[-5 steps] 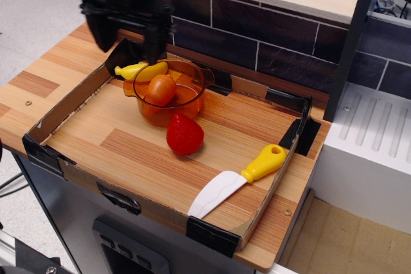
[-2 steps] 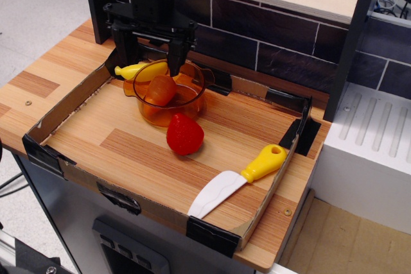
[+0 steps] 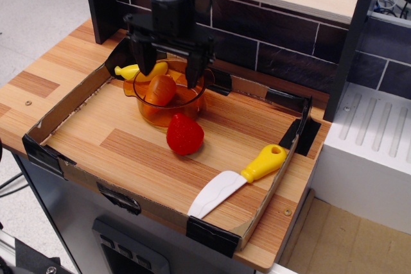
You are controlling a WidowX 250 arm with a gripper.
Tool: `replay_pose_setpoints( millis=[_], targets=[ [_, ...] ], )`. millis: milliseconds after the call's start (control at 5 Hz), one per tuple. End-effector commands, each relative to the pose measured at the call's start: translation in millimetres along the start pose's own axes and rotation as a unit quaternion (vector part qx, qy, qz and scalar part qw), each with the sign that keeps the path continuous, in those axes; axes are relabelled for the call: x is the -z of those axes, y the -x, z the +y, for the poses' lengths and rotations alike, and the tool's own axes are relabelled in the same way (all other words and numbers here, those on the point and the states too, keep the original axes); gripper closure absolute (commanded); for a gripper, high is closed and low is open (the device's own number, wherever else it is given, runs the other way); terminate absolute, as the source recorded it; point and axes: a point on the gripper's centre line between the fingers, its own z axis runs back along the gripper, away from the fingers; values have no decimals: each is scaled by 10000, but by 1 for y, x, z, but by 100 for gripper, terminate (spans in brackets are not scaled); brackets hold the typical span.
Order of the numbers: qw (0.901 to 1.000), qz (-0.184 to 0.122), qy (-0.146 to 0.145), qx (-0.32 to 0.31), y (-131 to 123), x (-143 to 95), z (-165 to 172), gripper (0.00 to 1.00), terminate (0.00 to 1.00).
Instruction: Take carrot out of pot
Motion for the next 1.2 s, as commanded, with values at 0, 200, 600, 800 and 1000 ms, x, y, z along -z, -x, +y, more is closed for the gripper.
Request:
replay_pose_setpoints(
  millis=[0, 200, 600, 800, 1000],
  targets=[
    [9999, -134, 14, -74, -5, 5, -1, 0, 0],
    [9999, -84, -15, -88, -4, 15, -1, 0, 0],
    [9999, -5, -48, -118, -3, 25, -2, 0, 0],
    [9998, 18, -134, -156, -2, 30, -1, 0, 0],
    [9995, 10, -207, -239, -2, 34, -1, 0, 0]
  ],
)
